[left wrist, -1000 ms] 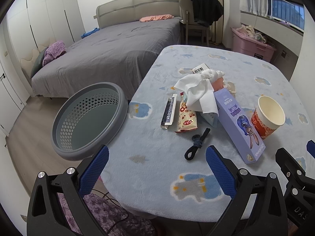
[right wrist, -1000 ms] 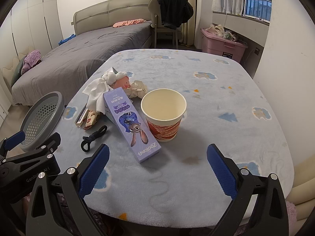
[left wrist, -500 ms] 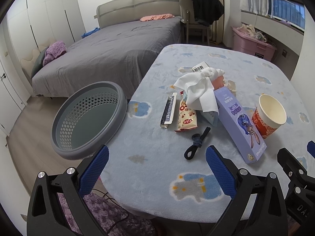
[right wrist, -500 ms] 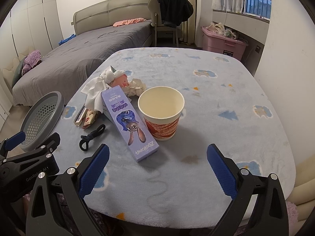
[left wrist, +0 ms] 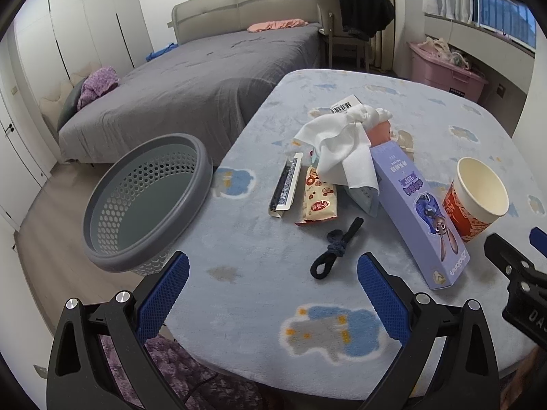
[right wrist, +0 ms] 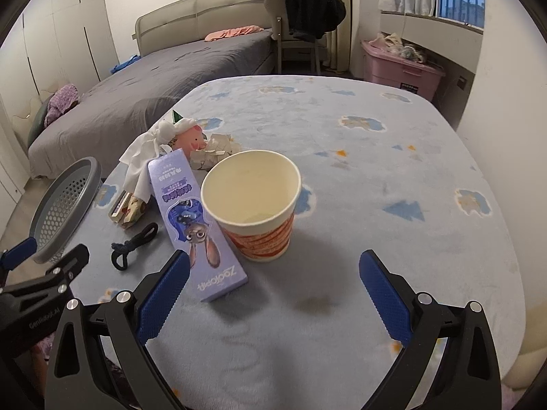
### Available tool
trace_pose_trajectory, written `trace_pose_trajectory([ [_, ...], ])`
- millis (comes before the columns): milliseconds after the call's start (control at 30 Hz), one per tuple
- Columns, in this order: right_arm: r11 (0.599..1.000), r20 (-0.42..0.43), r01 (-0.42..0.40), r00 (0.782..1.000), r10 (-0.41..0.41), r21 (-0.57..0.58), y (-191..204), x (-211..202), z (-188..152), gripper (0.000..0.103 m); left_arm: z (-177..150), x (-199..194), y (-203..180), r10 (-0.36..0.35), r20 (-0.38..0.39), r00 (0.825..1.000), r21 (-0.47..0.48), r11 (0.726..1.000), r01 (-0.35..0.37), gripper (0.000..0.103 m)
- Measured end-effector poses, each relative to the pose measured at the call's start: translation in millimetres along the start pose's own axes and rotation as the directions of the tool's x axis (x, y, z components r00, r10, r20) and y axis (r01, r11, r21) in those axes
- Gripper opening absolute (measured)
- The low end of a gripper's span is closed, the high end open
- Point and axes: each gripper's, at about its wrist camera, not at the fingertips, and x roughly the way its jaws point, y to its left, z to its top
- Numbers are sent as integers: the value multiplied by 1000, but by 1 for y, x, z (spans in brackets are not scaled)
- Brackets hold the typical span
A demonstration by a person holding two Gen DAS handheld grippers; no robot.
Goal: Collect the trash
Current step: 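Grasp the white-and-red paper cup with the right tool while the left tool grasps the purple Zootopia box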
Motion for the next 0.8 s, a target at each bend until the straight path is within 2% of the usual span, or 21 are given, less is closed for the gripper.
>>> trace_pose_trajectory([
  [233, 999, -6, -5, 1000, 4, -54, 3, 28, 14, 95, -1, 4, -4, 4, -4, 1000, -16, 1000, -4, 97],
  [467, 999, -13, -12, 1000, 11, -53, 3, 49, 24, 94, -2, 11, -2, -22, -32, 999, -51, 998, 20, 97],
  [600, 998, -16, -25, 1000, 24, -51, 2, 56, 25, 93, -2, 13, -8, -16, -34, 999, -39, 999, 15, 97],
  [700, 998, -18, -31, 999, 30, -60, 2, 58, 25, 78, -1, 13, -13, -8, -28, 1000, -27, 1000, 7, 97],
  [767, 997, -23, -42, 999, 41, -58, 1, 60, 26, 72, 0, 13, -16, -16, -27, 999, -27, 1000, 16, 97],
  [800, 997, -24, -48, 999, 46, -57, 1, 60, 27, 63, 1, 14, -17, -20, -29, 999, -29, 999, 19, 97],
])
